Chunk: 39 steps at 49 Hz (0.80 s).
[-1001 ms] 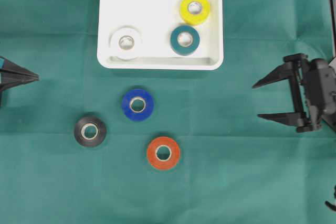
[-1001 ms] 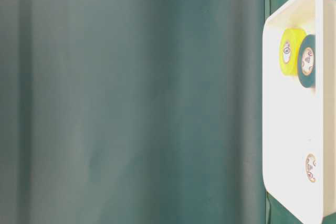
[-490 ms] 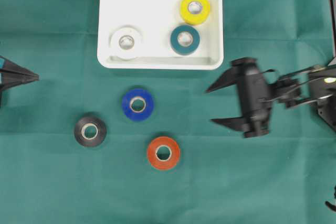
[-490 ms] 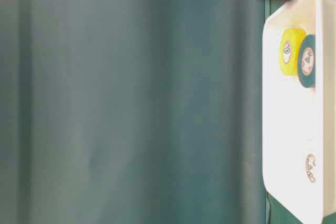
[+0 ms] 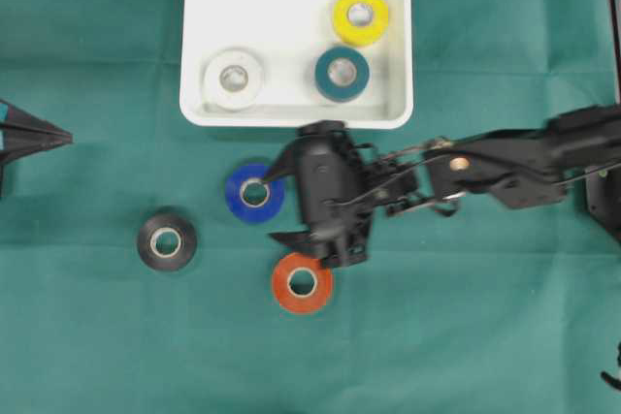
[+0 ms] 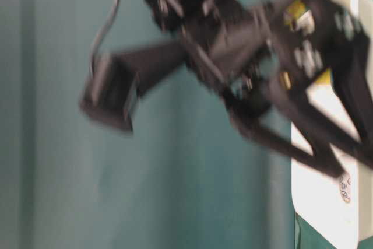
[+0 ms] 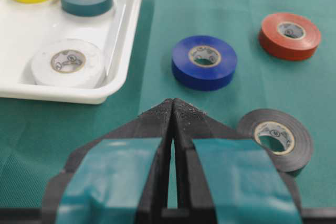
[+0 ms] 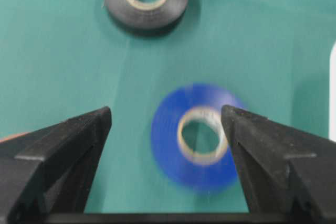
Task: Put the tape into the white case with the right arm.
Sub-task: 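Move the open right gripper over the black tape roll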
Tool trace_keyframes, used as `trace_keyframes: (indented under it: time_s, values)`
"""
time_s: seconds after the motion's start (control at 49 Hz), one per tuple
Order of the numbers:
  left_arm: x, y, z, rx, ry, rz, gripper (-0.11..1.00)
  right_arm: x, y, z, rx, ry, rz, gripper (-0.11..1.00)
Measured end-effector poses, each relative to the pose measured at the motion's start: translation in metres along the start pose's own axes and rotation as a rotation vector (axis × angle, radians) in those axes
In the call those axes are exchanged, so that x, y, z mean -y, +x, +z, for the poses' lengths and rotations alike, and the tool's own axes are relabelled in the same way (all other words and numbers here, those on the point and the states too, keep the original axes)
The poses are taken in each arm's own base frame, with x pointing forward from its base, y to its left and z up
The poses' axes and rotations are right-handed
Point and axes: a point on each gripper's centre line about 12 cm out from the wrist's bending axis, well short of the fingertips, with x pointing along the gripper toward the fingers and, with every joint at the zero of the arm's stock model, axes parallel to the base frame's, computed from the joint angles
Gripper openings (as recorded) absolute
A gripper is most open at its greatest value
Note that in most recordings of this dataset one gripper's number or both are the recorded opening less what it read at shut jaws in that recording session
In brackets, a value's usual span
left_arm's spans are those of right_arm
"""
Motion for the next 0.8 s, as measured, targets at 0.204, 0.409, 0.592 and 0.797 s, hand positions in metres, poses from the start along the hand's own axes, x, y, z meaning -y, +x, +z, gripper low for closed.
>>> trace_keyframes:
  time_s: [0.204,0.409,0.592,0.797]
  values:
    - [0.000,0.000,0.000,0.000,-0.001,0.003,0.00,-0.001,0.038,0.019,-0.020,-0.006,-0.022,0.52]
    - [0.000,0.000,0.000,0.000,-0.001,0.003,0.00,-0.005,0.065,0.038,-0.002,-0.011,-0.027,0.52]
    - [0.000,0.000,0.000,0.000,-0.001,0.003,0.00,-0.005,0.081,0.049,0.005,-0.010,-0.037,0.52]
    - [-0.001,0.000,-0.001,-0.001,-0.001,0.005,0.00,-0.005,0.098,0.057,0.010,-0.017,-0.047,0.52]
